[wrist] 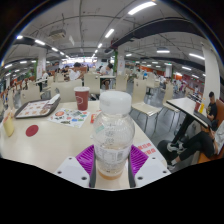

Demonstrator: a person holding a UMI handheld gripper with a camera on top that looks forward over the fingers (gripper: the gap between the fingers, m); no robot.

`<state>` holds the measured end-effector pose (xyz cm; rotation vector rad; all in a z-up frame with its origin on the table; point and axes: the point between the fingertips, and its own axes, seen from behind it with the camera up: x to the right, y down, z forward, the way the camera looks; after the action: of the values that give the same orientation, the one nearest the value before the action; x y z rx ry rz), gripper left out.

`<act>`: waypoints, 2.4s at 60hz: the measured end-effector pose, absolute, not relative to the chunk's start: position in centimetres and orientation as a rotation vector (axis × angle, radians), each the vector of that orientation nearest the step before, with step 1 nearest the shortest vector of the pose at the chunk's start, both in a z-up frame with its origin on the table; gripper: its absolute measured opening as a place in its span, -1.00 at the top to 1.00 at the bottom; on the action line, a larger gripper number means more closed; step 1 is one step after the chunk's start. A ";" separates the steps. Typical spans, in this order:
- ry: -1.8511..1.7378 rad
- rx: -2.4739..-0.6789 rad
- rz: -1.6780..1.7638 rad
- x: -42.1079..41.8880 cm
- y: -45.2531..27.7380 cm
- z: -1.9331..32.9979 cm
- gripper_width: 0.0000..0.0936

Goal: Pour water

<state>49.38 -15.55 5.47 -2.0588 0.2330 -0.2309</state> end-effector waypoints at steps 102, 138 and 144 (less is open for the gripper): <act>-0.595 -1.757 -0.509 6.5 3.4 22.8 0.06; -0.074 -2.039 -0.010 12.9 4.5 5.8 -0.10; -0.061 -2.091 -0.016 13.3 3.5 5.5 -0.56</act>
<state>13.26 3.51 5.55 -2.0909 -0.0613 -0.0163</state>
